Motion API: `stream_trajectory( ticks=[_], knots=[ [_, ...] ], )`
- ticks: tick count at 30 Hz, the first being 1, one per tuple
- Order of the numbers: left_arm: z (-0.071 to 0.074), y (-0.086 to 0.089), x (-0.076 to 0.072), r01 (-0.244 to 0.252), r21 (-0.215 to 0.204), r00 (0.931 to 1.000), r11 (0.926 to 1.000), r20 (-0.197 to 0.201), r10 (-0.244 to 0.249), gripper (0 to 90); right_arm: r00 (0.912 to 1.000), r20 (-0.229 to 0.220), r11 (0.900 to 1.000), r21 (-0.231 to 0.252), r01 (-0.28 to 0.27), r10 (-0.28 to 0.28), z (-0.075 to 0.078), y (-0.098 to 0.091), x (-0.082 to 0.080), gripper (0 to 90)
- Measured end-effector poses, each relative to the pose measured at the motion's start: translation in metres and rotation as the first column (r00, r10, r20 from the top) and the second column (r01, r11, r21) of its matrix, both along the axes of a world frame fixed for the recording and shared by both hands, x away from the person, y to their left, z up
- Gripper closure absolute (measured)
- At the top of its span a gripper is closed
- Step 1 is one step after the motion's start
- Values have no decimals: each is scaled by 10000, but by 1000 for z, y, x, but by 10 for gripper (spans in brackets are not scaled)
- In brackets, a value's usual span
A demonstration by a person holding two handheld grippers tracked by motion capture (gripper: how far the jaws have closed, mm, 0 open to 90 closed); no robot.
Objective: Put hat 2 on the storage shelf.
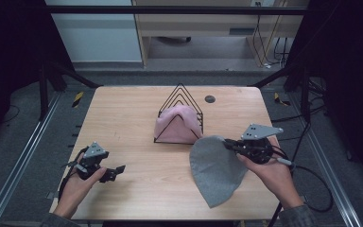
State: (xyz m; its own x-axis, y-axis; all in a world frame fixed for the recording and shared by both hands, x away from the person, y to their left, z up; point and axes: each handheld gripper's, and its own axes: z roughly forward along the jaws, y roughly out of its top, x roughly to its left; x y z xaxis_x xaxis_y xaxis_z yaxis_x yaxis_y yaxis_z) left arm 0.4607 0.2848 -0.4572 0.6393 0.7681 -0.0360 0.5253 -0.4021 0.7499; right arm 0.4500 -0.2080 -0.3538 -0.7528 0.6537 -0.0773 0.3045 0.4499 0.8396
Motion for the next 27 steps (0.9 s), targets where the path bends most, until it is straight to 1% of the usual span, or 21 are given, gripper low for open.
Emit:
stream_trajectory(
  ticks=[2, 3, 4, 5, 6, 7, 8, 9, 10, 11, 14, 15, 16, 19, 20, 21, 26, 27],
  knots=[
    [0, -2, 0, 172, 4, 9998, 9999, -53, -172, 90, 9997, 132, 9995, 227, -229, 226, 9, 6, -4, 867],
    [0, -3, 0, 221, -14, 9997, 9998, -71, -221, 90, 9987, 272, 9985, 324, -442, 433, 16, 11, -7, 868],
    [0, -4, 0, 285, -37, 9996, 9996, -83, -286, 90, 9977, 363, 9977, 356, -579, 566, 20, 15, -9, 868],
    [0, -6, -1, 401, -75, 9991, 9992, -92, -402, 90, 9949, 575, 9959, 317, -851, 832, 31, 24, -12, 869],
    [0, -6, -2, 433, -95, 9990, 9990, -76, -434, 90, 9931, 656, 9946, 305, -996, 975, 36, 28, -13, 869],
    [0, -6, -2, 433, -95, 9990, 9990, -76, -434, 90, 9912, 738, 9933, 290, -1122, 1098, 41, 32, -14, 869],
    [0, -7, -2, 460, -125, 9989, 9989, -86, -461, 90, 9912, 738, 9933, 290, -1122, 1098, 41, 32, -14, 869],
    [0, -7, -3, 527, -165, 9986, 9985, -92, -528, 90, 9896, 820, 9922, 299, -1213, 1185, 45, 36, -14, 870],
    [0, -7, -3, 550, -196, 9984, 9983, -96, -552, 91, 9860, 920, 9889, 410, -1431, 1389, 52, 43, -15, 870],
    [0, -8, -3, 564, -235, 9983, 9981, -98, -566, 91, 9860, 920, 9889, 410, -1431, 1389, 52, 43, -15, 870],
    [1, -8, -3, 645, -252, 9979, 9976, -86, -647, 91, 9793, 1139, 9833, 536, -1741, 1672, 63, 54, -17, 871],
    [1, -8, -4, 700, -220, 9975, 9973, -28, -701, 91, 9747, 1284, 9794, 620, -1919, 1829, 70, 62, -17, 871],
    [1, -8, -4, 700, -220, 9975, 9973, -28, -701, 91, 9747, 1284, 9794, 620, -1919, 1829, 70, 62, -17, 871],
    [3, -9, -6, 762, -292, 9971, 9967, 49, -761, 91, 9670, 1467, 9736, 631, -2192, 2082, 79, 74, -15, 871],
    [3, -9, -7, 780, -301, 9969, 9965, 62, -779, 91, 9626, 1559, 9705, 606, -2332, 2215, 83, 81, -13, 871],
    [3, -10, -7, 802, -285, 9968, 9964, 79, -800, 91, 9626, 1559, 9705, 606, -2332, 2215, 83, 81, -13, 871],
    [4, -13, -8, 953, -322, 9954, 9949, 96, -951, 91, 9567, 1572, 9643, 628, -2572, 2449, 90, 99, -7, 872],
    [4, -14, -8, 998, -366, 9950, 9943, 85, -995, 91, 9567, 1496, 9638, 567, -2606, 2498, 91, 106, -5, 872]
  ],
)
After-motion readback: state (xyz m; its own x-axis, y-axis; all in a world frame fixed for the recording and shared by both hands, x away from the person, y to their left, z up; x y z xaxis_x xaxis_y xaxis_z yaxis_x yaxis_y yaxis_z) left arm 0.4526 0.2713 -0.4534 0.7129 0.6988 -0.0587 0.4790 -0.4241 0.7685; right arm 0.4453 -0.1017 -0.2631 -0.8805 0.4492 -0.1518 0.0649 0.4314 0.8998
